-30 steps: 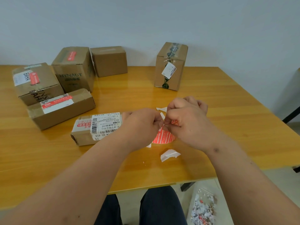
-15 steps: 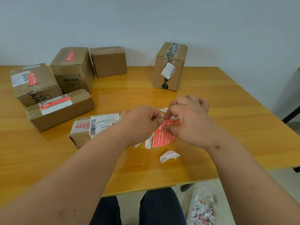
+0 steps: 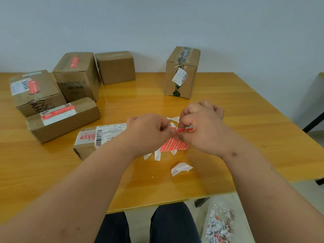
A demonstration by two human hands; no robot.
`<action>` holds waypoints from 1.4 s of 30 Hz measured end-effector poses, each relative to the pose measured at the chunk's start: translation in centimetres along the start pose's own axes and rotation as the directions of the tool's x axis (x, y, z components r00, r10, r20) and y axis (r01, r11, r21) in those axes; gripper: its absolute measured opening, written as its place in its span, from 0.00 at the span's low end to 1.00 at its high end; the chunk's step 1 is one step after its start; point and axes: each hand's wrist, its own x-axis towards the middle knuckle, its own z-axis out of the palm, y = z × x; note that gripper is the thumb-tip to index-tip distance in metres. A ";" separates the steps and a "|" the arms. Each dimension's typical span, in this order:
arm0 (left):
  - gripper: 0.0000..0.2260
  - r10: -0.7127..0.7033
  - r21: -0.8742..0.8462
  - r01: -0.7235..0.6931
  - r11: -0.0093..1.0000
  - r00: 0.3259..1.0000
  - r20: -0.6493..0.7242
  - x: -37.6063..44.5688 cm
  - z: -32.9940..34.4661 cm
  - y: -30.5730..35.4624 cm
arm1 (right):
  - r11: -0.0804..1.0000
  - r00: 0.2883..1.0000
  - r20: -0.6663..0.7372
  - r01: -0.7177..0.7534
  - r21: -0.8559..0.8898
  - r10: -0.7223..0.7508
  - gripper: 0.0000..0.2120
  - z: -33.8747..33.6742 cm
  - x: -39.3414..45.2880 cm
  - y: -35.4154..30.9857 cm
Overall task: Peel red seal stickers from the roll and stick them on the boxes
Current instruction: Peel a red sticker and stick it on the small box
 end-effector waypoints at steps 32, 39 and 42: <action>0.15 -0.055 -0.219 0.064 0.974 0.997 0.045 0.4 0.0 -0.2 | 1.000 0.997 0.070 -0.013 0.003 0.013 0.12 -0.6 0.5 0.1; 0.15 -0.123 -0.355 0.135 0.925 0.991 0.057 0.5 -0.1 -0.1 | 1.000 1.000 0.004 0.016 0.004 -0.016 0.09 -0.3 0.3 0.1; 0.13 -0.094 -0.370 0.113 0.922 0.993 0.068 0.4 -0.2 -0.1 | 1.000 0.998 0.057 -0.018 -0.025 0.019 0.10 -0.5 0.4 0.1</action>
